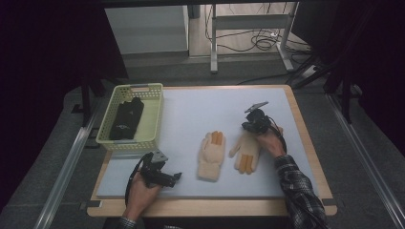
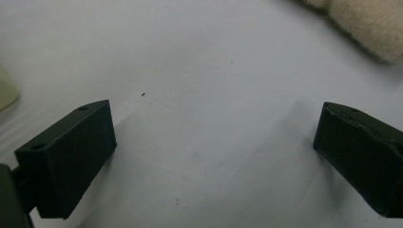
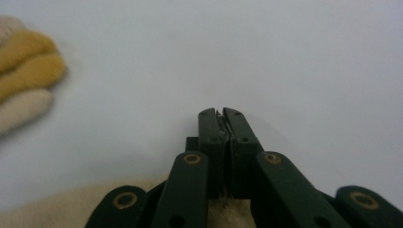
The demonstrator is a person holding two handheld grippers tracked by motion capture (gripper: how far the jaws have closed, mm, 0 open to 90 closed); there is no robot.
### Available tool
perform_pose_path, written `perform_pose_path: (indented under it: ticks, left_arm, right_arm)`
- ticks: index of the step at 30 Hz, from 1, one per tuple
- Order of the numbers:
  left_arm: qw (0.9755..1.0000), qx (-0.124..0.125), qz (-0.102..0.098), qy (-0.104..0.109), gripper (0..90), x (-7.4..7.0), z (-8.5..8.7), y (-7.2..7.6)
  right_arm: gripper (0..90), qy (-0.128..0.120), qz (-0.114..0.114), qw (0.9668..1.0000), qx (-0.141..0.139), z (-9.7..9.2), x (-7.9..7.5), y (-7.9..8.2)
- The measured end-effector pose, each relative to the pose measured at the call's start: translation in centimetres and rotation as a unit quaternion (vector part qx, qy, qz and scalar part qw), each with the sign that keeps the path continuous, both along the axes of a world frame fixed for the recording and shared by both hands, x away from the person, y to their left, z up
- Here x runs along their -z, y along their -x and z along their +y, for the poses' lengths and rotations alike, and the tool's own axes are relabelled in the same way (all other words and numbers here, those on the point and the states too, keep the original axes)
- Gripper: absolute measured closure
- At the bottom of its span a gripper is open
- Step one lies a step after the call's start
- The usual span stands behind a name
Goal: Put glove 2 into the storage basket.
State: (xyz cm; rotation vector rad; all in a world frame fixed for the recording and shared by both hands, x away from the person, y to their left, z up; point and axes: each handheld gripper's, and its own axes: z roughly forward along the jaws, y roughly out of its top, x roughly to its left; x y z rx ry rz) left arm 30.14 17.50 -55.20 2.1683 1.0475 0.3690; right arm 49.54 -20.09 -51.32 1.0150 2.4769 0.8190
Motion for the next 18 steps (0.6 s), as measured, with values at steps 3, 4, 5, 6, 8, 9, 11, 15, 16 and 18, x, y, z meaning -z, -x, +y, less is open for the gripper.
perform_pose_path:
  ticks: [3, 4, 5, 6, 8, 9, 11, 15, 16, 18]
  left_arm:
    - [1.0, 0.0, 0.0, 0.0, 0.5, 0.0, 0.0, 0.0]
    - [1.0, 0.0, 0.0, 0.0, 0.5, 0.0, 0.0, 0.0]
    - [1.0, 0.0, 0.0, 0.0, 0.4, 0.0, 0.0, 0.0]
    - [1.0, 0.0, 0.0, 0.0, 0.4, 0.0, 0.0, 0.0]
    - [1.0, 0.0, 0.0, 0.0, 0.4, 0.0, 0.0, 0.0]
    - [1.0, 0.0, 0.0, 0.0, 0.5, 0.0, 0.0, 0.0]
    - [1.0, 0.0, 0.001, 0.0, 0.4, 0.0, 0.0, 0.0]
    - [1.0, 0.0, 0.0, 0.0, 0.4, 0.0, 0.0, 0.0]
    - [1.0, 0.0, 0.0, 0.0, 0.4, 0.0, 0.0, 0.0]
    - [1.0, 0.0, 0.0, 0.0, 0.4, 0.0, 0.0, 0.0]
  right_arm:
    - [85.4, 0.002, 0.002, 0.9999, 0.012, -1.6, -0.2, 0.3]
    - [85.4, 0.0, 0.002, 0.9999, 0.015, -2.0, -0.2, 0.4]
    - [85.3, -0.001, 0.004, 0.9998, 0.018, -2.4, -0.2, 0.6]
    - [85.3, -0.006, 0.006, 0.9997, 0.022, -3.1, -0.2, 0.9]
    - [85.1, -0.009, 0.008, 0.9995, 0.028, -3.9, -0.2, 1.4]
    - [84.9, -0.01, 0.008, 0.9995, 0.03, -4.4, -0.2, 1.8]
    - [84.5, -0.012, 0.01, 0.9993, 0.034, -5.2, -0.3, 2.5]
    - [83.9, -0.018, 0.012, 0.9989, 0.041, -6.9, -0.3, 4.2]
    - [83.5, -0.019, 0.013, 0.9988, 0.043, -7.3, -0.3, 4.7]
    - [83.1, -0.021, 0.014, 0.9986, 0.046, -8.1, -0.3, 5.6]
